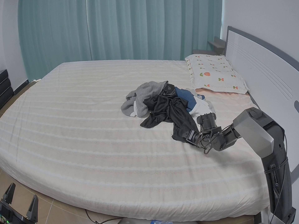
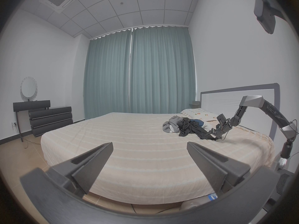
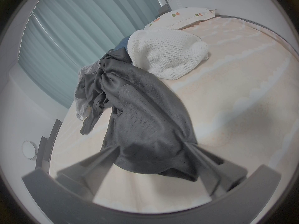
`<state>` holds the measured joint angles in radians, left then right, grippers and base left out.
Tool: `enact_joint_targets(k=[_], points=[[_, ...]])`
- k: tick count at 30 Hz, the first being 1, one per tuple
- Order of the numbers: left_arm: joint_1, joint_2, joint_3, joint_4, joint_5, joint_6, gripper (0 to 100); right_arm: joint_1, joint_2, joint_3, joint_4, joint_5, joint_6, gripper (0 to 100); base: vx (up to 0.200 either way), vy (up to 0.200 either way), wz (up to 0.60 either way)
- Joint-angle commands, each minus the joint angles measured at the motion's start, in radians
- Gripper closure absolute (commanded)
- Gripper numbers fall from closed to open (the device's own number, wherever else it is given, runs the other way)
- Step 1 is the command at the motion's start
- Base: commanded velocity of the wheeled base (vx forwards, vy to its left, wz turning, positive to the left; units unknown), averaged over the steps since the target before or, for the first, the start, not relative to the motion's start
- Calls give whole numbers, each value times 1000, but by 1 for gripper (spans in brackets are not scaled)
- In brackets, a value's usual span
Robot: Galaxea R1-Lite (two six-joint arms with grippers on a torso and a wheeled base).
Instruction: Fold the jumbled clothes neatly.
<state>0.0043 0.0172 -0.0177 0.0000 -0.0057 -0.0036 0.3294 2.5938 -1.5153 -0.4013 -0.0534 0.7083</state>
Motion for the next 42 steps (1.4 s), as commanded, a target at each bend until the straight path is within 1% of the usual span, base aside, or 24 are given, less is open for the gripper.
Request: enact_joint_targets(k=[1, 8, 10, 11, 13, 15, 18, 19, 20, 21, 23, 25, 26, 28, 31, 32, 33, 34, 38, 40, 41, 42], points=[[0, -17, 15, 0, 0, 1, 0, 4, -6, 0, -1, -2, -1, 100, 0, 0, 0], [0, -17, 15, 0, 0, 1, 0, 2, -49, 32, -8, 1, 10, 100, 0, 0, 0], [0, -17, 15, 0, 0, 1, 0, 5, -113, 93, -11, 14, 42, 100, 0, 0, 0], [0, -17, 15, 0, 0, -1, 0, 5, -121, 99, -11, 15, 45, 100, 0, 0, 0], [0, -17, 15, 0, 0, 1, 0, 10, -201, 172, -13, 47, 79, 100, 0, 0, 0], [0, -17, 15, 0, 0, -1, 0, 11, -250, 219, -16, 75, 89, 100, 0, 0, 0], [0, -17, 15, 0, 0, -1, 0, 8, -396, 353, -60, 181, 140, 100, 0, 0, 0], [0, -17, 15, 0, 0, -1, 0, 8, -396, 353, -60, 181, 140, 100, 0, 0, 0], [0, -17, 15, 0, 0, -1, 0, 8, -454, 411, -97, 216, 171, 100, 0, 0, 0], [0, -17, 15, 0, 0, -1, 0, 8, -508, 463, -136, 237, 195, 100, 0, 0, 0], [0, -17, 15, 0, 0, 2, 0, 11, -587, 540, -200, 264, 214, 100, 0, 0, 0], [2, -17, 15, 0, 0, 2, 0, 16, -659, 606, -258, 277, 214, 100, 0, 0, 0], [2, -17, 15, 0, 0, 2, 0, 16, -659, 606, -258, 277, 214, 100, 0, 0, 0], [0, -17, 15, -2, -5, -1, 0, 36, -764, 675, -334, 282, 212, 100, 0, 0, 0], [0, -17, 16, -2, -7, 5, 0, 40, -854, 699, -396, 279, 200, 100, 0, 0, 0], [0, -17, 16, -2, -7, 8, 0, 40, -871, 701, -403, 279, 197, 100, 0, 0, 0], [0, -17, 16, -3, -7, 28, 0, 40, -939, 701, -410, 284, 191, 100, 0, 0, 0], [0, -17, 16, -3, -7, 39, 0, 42, -965, 699, -407, 285, 186, 100, 0, 0, 0], [0, -17, 16, -6, -11, 53, 0, 62, -1025, 701, -407, 300, 149, 100, 0, 0, 0], [0, -17, 18, -8, -13, 53, 0, 68, -1035, 702, -407, 297, 138, 100, 0, 0, 0], [0, -17, 15, -12, -7, 42, 0, 76, -1058, 705, -407, 296, 126, 100, 0, 0, 0], [0, -17, -27, -48, 3, 11, 0, 77, -1069, 708, -407, 296, 123, 100, 0, 0, 0]])
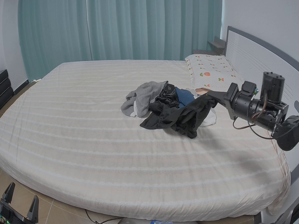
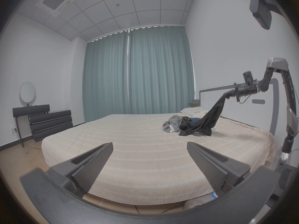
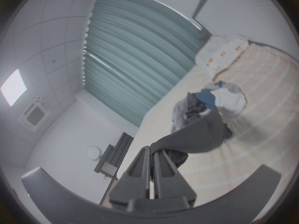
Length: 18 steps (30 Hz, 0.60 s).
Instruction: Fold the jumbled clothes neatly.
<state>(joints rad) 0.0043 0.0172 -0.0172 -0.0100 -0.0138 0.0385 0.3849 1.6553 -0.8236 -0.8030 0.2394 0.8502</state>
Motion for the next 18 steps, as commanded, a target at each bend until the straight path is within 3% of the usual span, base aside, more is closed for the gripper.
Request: enact_joint_targets(k=[1, 3, 5, 7, 11, 14, 16, 17, 18], points=[[-1, 6, -132, -96, 12, -89, 0, 22, -140, 14, -5, 3, -23, 100, 0, 0, 0], [3, 191, -334, -150, -3, -203, 0, 22, -149, 3, -4, 6, -33, 100, 0, 0, 0], [10, 254, -363, -140, -20, -187, 0, 25, -150, -2, -4, 6, -40, 100, 0, 0, 0], [-3, 372, -365, -130, -81, -65, 0, 45, -155, -12, -4, -2, -60, 100, 0, 0, 0], [-15, 632, -368, -125, -121, -51, 0, 63, -160, -15, -4, -2, -79, 100, 0, 0, 0], [-92, 859, -369, -208, -225, -57, 0, 61, -180, -15, -2, -2, -86, 100, 0, 0, 0], [-101, 879, -369, -215, -232, -57, 0, 61, -181, -15, -2, -2, -86, 100, 0, 0, 0], [-181, 1061, -369, -274, -242, -77, 0, 61, -184, -17, -2, -2, -86, 100, 0, 0, 0], [-210, 1129, -369, -297, -242, -89, 0, 61, -184, -15, -2, 0, -88, 100, 0, 0, 0]])
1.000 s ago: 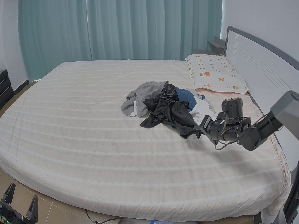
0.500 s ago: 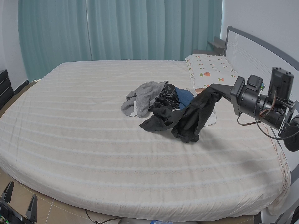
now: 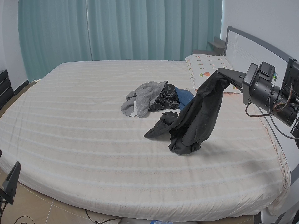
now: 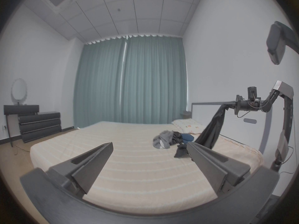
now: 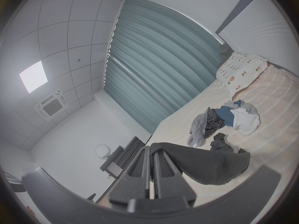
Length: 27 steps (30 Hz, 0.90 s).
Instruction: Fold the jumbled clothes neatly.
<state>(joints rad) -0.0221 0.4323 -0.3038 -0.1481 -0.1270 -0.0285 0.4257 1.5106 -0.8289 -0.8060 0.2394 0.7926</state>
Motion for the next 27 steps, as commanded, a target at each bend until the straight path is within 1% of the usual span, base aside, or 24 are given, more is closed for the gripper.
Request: enact_joint_targets(k=[1, 3, 5, 7, 8, 9, 10, 12, 13, 14, 17, 19, 20, 22, 27], points=[[-213, 769, -83, -189, -129, -39, 0, 21, -36, -9, 1, 0, -30, 100, 0, 0, 0], [-246, 841, -84, -237, -128, -73, 0, 19, -29, -9, 1, 0, -30, 100, 0, 0, 0], [-295, 959, -93, -317, -126, -136, 0, 15, -12, -12, -2, 3, -30, 100, 0, 0, 0], [-328, 1062, -107, -386, -111, -166, 0, 13, -3, -13, -9, 3, -30, 100, 0, 0, 0], [-343, 1117, -113, -423, -92, -174, 0, 13, -1, -15, -10, 3, -30, 100, 0, 0, 0], [-375, 1214, -133, -489, -52, -179, 0, 15, -1, -18, -10, 3, -29, 100, 0, 0, 0], [-381, 1229, -136, -499, -46, -179, 0, 15, -1, -18, -10, 5, -30, 100, 0, 0, 0], [-415, 1324, -159, -567, -5, -200, 0, 15, -6, -18, -10, 3, -29, 100, 0, 0, 0], [-423, 1342, -166, -579, 4, -209, 0, 15, -7, -19, -10, 5, -29, 100, 0, 0, 0], [-452, 1398, -192, -610, 33, -248, 0, 15, -12, -18, -10, 5, -29, 100, 0, 0, 0], [-501, 1487, -268, -616, 67, -304, 0, 16, -18, -15, -10, 3, -29, 100, 0, 0, 0], [-502, 1491, -271, -616, 69, -306, 0, 16, -18, -15, -10, 3, -29, 100, 0, 0, 0], [-516, 1579, -339, -622, 69, -321, 0, 16, -21, -12, -10, 1, -29, 100, 0, 0, 0], [-516, 1612, -367, -622, 69, -321, 0, 15, -21, -15, -12, 1, -27, 100, 0, 0, 0], [-542, 1761, -503, -622, 72, -323, 0, 15, -24, -15, -15, 1, -24, 100, 0, 0, 0]])
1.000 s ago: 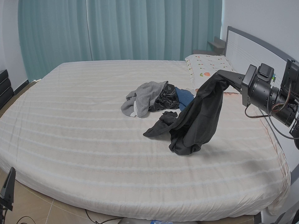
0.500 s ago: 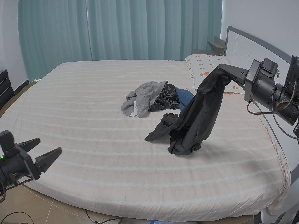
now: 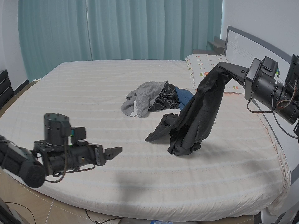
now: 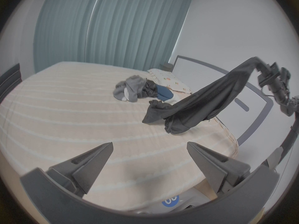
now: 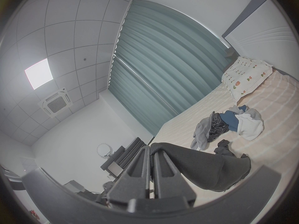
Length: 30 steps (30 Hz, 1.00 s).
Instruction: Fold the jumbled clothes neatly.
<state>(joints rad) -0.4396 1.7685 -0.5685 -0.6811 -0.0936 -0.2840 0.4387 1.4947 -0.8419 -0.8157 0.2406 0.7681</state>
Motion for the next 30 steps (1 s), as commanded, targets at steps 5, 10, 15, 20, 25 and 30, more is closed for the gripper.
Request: enact_joint_targets(k=[5, 10, 15, 20, 25, 30], points=[[-133, 514, -343, -78, 38, -66, 0, 12, -7, -8, -5, 0, -3, 100, 0, 0, 0], [-140, 601, -435, -87, 38, -69, 0, 17, -21, -26, -8, 0, -3, 100, 0, 0, 0], [-137, 651, -510, -84, 41, -72, 0, 35, -21, -25, -6, -1, -4, 100, 0, 0, 0], [-126, 729, -634, -86, 101, -72, 0, 38, -24, -29, -8, 0, -4, 100, 0, 0, 0], [-119, 810, -763, -80, 118, -75, 0, 37, -21, -29, -10, 5, -4, 100, 0, 0, 0], [-128, 876, -855, -77, 121, -130, 0, 37, -11, -28, -10, 6, -4, 100, 0, 0, 0]])
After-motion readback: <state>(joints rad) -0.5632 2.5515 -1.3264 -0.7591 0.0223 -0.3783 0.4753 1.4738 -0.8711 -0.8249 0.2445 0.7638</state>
